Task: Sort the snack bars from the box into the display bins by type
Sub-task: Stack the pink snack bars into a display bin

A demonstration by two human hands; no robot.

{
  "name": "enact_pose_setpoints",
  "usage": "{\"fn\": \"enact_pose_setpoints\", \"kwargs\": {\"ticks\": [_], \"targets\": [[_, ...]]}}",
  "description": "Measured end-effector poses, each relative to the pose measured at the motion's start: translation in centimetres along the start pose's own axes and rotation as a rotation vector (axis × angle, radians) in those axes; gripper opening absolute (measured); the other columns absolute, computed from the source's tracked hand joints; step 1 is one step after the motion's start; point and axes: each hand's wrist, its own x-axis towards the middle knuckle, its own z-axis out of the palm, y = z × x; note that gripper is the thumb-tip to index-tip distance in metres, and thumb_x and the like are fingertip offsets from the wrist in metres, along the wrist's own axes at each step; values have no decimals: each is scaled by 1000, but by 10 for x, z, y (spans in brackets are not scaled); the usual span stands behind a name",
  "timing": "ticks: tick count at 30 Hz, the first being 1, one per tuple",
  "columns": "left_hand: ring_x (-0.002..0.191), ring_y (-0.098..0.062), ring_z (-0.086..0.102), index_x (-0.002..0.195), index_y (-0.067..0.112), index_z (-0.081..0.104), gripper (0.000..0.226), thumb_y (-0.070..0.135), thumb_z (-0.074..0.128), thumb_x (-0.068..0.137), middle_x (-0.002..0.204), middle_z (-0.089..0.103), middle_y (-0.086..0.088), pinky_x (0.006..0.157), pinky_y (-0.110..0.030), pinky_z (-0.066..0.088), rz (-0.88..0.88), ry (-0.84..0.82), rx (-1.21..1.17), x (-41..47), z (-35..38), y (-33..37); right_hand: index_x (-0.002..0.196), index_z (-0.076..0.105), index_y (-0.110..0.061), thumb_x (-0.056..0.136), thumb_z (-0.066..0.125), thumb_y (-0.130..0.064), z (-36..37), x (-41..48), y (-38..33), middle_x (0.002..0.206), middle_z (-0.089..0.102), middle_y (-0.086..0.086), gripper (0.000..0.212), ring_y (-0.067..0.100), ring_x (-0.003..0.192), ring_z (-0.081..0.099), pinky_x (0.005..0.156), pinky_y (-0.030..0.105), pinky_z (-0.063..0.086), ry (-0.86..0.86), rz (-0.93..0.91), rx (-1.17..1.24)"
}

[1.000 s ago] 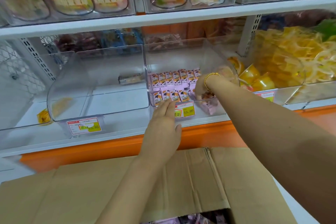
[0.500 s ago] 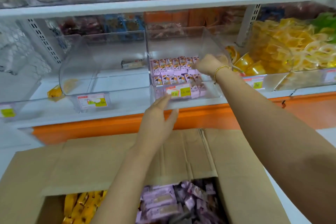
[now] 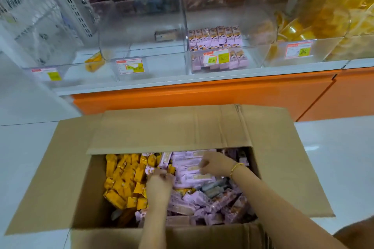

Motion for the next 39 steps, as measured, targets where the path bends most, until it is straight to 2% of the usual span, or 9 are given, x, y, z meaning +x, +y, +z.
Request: {"fn": "enact_pose_setpoints", "kwargs": {"ticks": [3,8,15,18,21,26,28,32,39], "targets": [[102,-31,57,98,-1,70,23,-3,64,76,109,61,-16,83,-34,48,-109,-28,33,-8,10,-31,148,23,-9,94,47,-6,45,29,20,138,46,20,59,27,100,58,77,35,48,-3,53,-234],[108,-29,56,111,0,65,29,4,57,83,120,59,-16,89,-29,45,-116,-123,101,-5,9,-43,152,5,-12,92,53,-7,65,39,35,157,8,14,77,33,131,39,86,36,44,44,4,-340],[118,-29,52,123,-6,56,35,-4,54,88,127,54,-17,88,-12,41,-113,-256,141,-5,1,-32,141,29,-5,90,62,-36,74,40,37,138,36,17,68,32,125,38,102,38,37,38,0,-527],[121,-29,51,136,9,49,65,7,72,75,139,42,-12,100,-36,45,-171,-268,120,-2,-2,-25,121,43,-7,85,68,-35,67,37,30,109,49,10,52,23,92,50,75,32,47,-50,9,-411],[134,-21,35,143,21,39,81,27,81,74,142,36,-2,103,-29,37,90,-400,124,-3,-8,-2,94,51,-12,89,62,-38,37,26,16,80,47,2,29,15,67,44,57,24,37,-141,23,-224],[134,-13,39,142,26,43,55,34,61,91,147,40,8,101,-23,35,280,-685,0,-12,-19,53,114,64,-6,92,61,-28,-48,-13,-15,124,53,7,31,22,104,55,77,29,49,-305,80,143],[134,-11,39,144,28,38,54,36,56,94,150,34,13,100,-25,40,311,-696,-54,-20,-24,70,114,64,-8,94,57,-25,-79,-32,-24,119,61,10,26,28,112,58,85,37,52,-346,90,242],[108,-10,61,134,24,50,44,23,61,92,136,48,6,79,-25,56,196,-765,-348,-35,-31,105,95,60,-16,99,46,-32,-116,-60,-33,84,67,3,22,19,76,61,68,29,52,-340,86,385],[89,-12,69,107,16,63,19,13,64,88,82,72,14,86,-36,56,61,-654,-719,-57,-29,144,104,63,0,90,63,-13,-136,-88,-24,98,71,10,19,13,76,67,67,20,54,-118,-99,556]]}}
